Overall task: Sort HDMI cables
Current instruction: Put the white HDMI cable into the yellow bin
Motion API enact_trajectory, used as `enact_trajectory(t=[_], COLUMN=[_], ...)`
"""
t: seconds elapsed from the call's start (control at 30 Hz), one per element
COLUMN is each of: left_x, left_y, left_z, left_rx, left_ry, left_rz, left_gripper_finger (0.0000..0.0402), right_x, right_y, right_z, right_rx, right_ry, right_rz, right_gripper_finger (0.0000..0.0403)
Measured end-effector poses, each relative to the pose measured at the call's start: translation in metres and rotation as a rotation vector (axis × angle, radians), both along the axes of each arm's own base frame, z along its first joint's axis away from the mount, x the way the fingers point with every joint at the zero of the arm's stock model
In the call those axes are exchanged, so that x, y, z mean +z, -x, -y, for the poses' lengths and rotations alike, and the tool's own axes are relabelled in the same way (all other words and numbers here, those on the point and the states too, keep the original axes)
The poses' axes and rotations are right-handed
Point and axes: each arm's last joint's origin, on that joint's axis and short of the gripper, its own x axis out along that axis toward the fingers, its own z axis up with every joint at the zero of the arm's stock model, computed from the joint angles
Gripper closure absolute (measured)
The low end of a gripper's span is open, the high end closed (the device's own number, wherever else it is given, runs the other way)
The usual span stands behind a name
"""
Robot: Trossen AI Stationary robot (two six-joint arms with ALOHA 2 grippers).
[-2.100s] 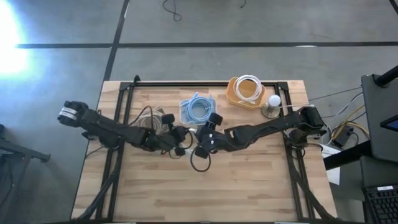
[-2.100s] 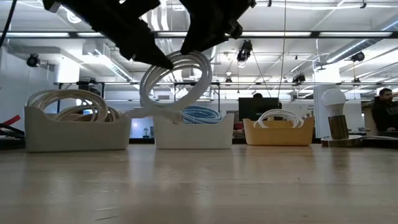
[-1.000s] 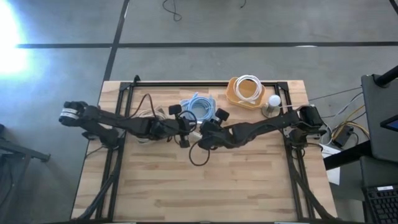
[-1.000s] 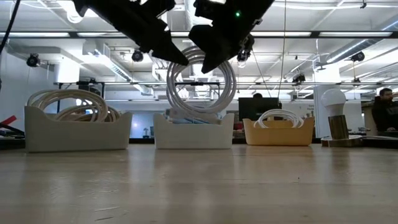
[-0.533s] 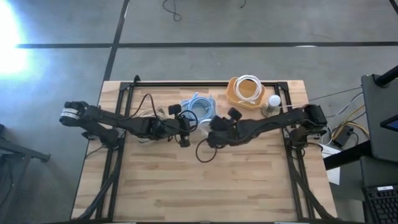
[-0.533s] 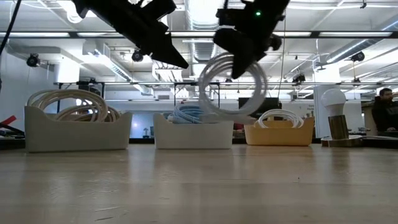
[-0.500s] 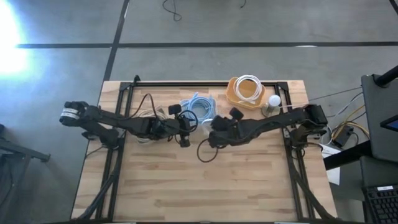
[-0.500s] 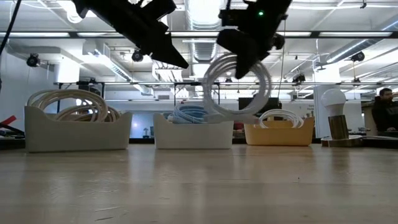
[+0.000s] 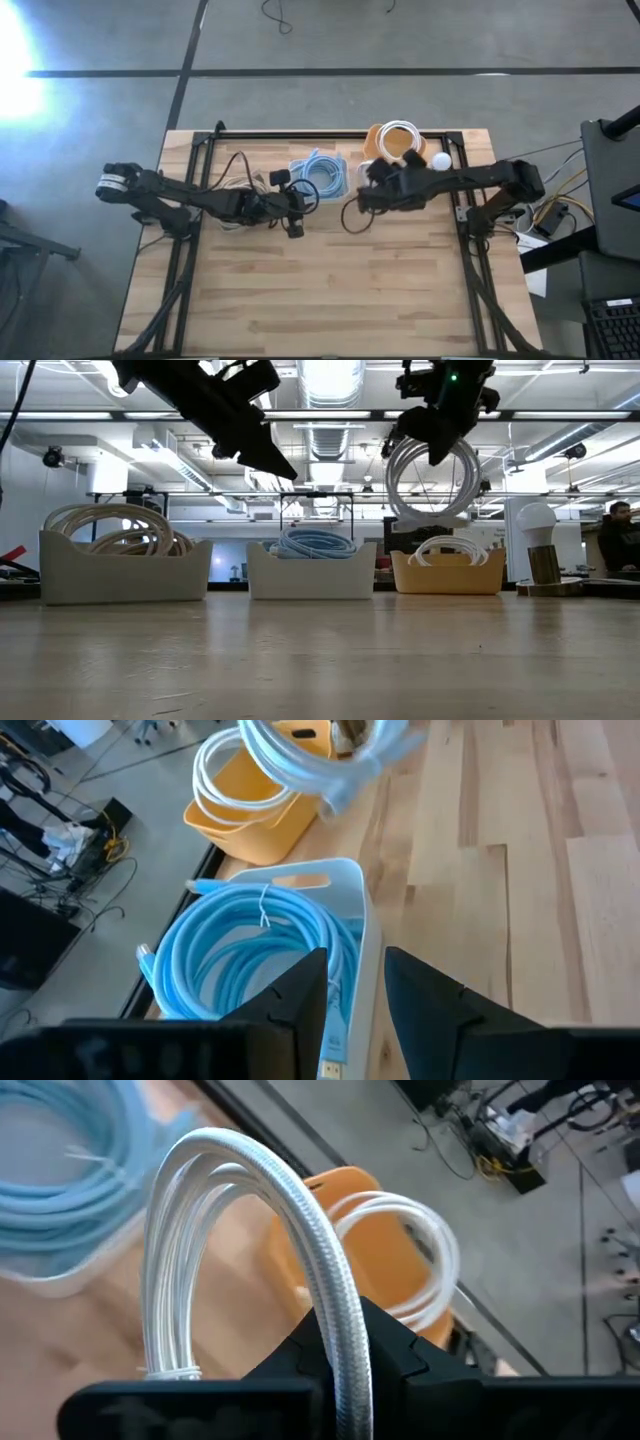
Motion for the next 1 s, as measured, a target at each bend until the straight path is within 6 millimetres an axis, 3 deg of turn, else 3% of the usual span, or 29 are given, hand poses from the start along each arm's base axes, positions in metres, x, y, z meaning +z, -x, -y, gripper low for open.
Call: enact_trajectory(t=[0.27, 0.4, 0.53, 0.73, 1.0], left_x=[-0.001, -0.001, -0.001, -0.001, -0.001], left_y=[0.001, 0.001, 0.001, 0.001, 0.001], left_z=[0.0, 0.0, 0.0, 0.0, 0.0], left_rx=[0.005, 0.006, 0.006, 0.013, 0.014], left_ry=[0.008, 0.01, 0.01, 0.021, 0.023], left_rz=[-0.006, -0.008, -0.008, -0.002, -0.001], left_gripper_finger=[0.0282, 0.0282, 0.0282, 0.0282, 0.0282], right_x=[0.027, 0.031, 0.017, -0.015, -0.043], right_y=[0.031, 0.051, 0.063, 0.061, 0.071], right_z=[0.051, 0.081, 0.11, 0.145, 0.161], right_rx=[-0.084, -0.184, -0.212, -0.053, -0.051], right_ry=[0.013, 0.018, -0.024, -0.015, -0.012], right_rz=[-0.031, -0.034, -0.022, 0.044, 0.004], right_gripper_finger=[0.038, 0.038, 0.038, 0.038, 0.038])
